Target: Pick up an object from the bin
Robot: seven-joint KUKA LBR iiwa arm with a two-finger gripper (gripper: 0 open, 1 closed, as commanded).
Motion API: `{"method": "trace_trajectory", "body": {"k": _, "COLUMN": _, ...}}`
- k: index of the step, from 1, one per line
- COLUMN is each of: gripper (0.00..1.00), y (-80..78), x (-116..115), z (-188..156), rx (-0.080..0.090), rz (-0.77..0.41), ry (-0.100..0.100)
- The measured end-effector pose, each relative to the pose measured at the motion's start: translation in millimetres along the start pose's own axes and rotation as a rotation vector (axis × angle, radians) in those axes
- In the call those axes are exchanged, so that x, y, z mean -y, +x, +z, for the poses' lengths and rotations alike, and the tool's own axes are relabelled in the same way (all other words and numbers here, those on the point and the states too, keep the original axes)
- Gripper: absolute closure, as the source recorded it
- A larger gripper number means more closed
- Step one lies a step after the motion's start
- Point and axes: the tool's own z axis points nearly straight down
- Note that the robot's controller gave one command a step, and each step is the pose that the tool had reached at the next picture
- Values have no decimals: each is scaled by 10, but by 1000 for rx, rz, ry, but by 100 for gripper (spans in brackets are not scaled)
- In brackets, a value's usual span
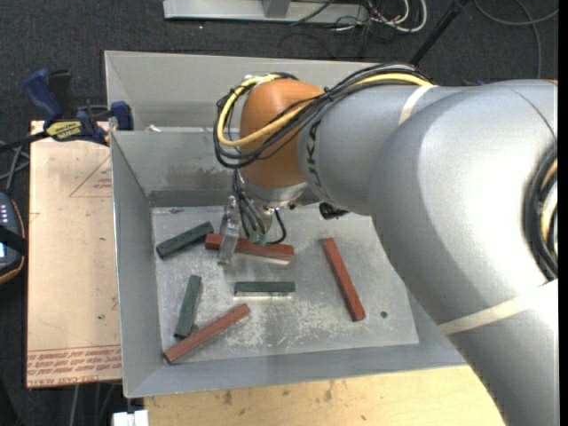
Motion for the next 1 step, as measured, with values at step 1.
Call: {"method": "trace_trajectory", "body": {"k": 1, "gripper": 100, "y": 19, "x": 10, "z": -64, "rx": -6, "rz": 0, "ry": 4}}
